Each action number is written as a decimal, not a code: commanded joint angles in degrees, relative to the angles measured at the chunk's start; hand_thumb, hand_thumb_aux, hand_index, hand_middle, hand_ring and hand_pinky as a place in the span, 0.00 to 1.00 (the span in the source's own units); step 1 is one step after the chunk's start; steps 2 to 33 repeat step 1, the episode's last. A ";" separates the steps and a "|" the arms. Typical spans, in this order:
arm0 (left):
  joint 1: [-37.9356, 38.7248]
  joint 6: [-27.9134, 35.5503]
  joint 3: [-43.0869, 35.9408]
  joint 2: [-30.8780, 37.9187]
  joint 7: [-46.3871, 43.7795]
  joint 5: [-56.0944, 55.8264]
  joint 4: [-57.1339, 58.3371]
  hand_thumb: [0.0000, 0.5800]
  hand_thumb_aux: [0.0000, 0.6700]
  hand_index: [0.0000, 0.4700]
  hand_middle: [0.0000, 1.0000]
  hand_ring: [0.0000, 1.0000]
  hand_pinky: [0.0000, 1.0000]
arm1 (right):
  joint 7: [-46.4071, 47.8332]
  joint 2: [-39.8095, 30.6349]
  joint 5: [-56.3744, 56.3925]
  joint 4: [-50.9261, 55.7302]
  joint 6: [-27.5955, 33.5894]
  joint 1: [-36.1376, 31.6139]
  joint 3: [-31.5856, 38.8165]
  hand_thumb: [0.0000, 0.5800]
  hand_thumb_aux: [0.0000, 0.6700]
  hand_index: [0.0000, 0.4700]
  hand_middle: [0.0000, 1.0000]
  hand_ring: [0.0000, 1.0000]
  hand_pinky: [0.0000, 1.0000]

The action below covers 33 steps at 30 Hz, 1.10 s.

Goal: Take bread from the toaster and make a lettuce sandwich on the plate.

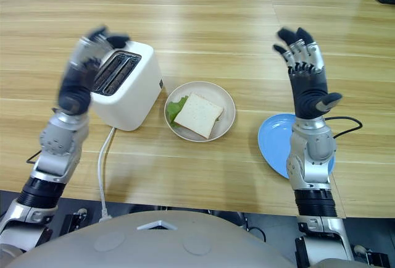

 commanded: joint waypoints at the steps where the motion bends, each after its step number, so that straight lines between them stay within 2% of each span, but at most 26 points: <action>1: -1.29 2.76 2.50 -3.21 -2.94 -5.92 0.81 0.00 0.00 0.00 0.00 0.00 0.00 | 3.67 3.04 4.61 -0.29 2.71 -1.33 -0.77 0.00 0.00 0.00 0.00 0.00 0.00; 33: -1.29 2.76 2.50 -3.21 -2.94 -5.92 0.81 0.00 0.00 0.00 0.00 0.00 0.00 | 3.67 3.04 4.61 -0.29 2.71 -1.33 -0.77 0.00 0.00 0.00 0.00 0.00 0.00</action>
